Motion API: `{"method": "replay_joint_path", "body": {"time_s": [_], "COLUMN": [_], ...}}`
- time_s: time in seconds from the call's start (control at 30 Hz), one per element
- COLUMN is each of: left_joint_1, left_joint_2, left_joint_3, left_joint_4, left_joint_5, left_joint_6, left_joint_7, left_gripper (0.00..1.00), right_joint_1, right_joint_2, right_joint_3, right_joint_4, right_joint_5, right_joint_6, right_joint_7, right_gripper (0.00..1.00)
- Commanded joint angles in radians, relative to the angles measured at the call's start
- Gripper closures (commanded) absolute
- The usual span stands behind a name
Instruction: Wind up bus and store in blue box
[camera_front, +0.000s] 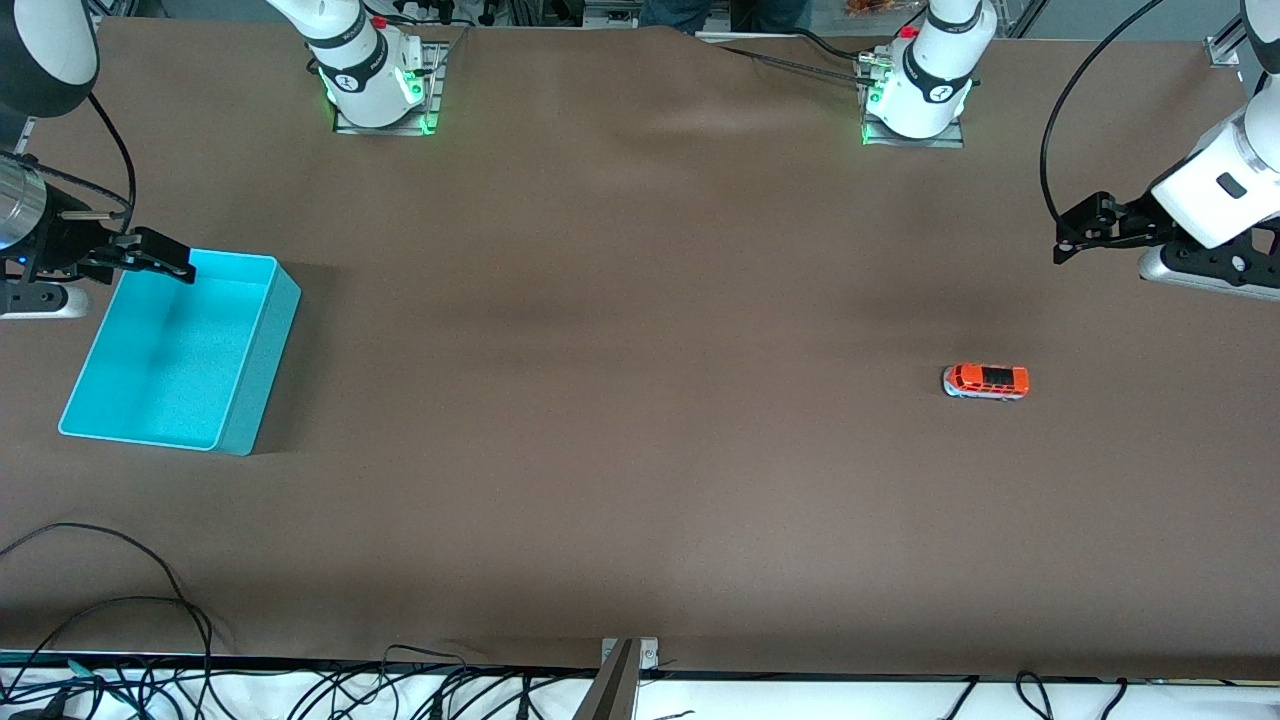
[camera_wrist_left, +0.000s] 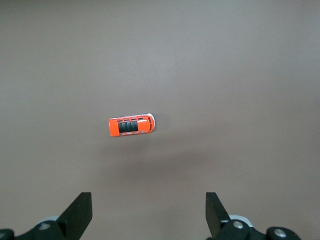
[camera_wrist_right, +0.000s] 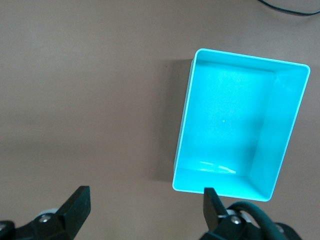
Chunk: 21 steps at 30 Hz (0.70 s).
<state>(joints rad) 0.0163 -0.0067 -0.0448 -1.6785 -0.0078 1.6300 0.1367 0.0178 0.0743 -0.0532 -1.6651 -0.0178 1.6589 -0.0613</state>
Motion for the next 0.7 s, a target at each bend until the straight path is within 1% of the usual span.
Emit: {"method": "replay_joint_path", "body": {"time_s": [0.0, 0.67], "left_joint_1": [0.014, 0.010], "left_joint_2": [-0.010, -0.010], "left_joint_3": [-0.012, -0.017], "left_joint_4": [-0.003, 0.003], "left_joint_5": [-0.014, -0.015], "left_joint_6": [-0.012, -0.012], "left_joint_7": [-0.005, -0.012], "left_gripper": [0.00, 0.00], "right_joint_1": [-0.002, -0.002], "right_joint_2": [0.009, 0.012], "right_joint_3": [0.007, 0.007], "right_joint_4": [0.024, 0.039], "right_joint_5": [-0.014, -0.016], "right_joint_6": [-0.021, -0.019], "right_joint_7": [-0.006, -0.011], "right_gripper": [0.00, 0.00]}}
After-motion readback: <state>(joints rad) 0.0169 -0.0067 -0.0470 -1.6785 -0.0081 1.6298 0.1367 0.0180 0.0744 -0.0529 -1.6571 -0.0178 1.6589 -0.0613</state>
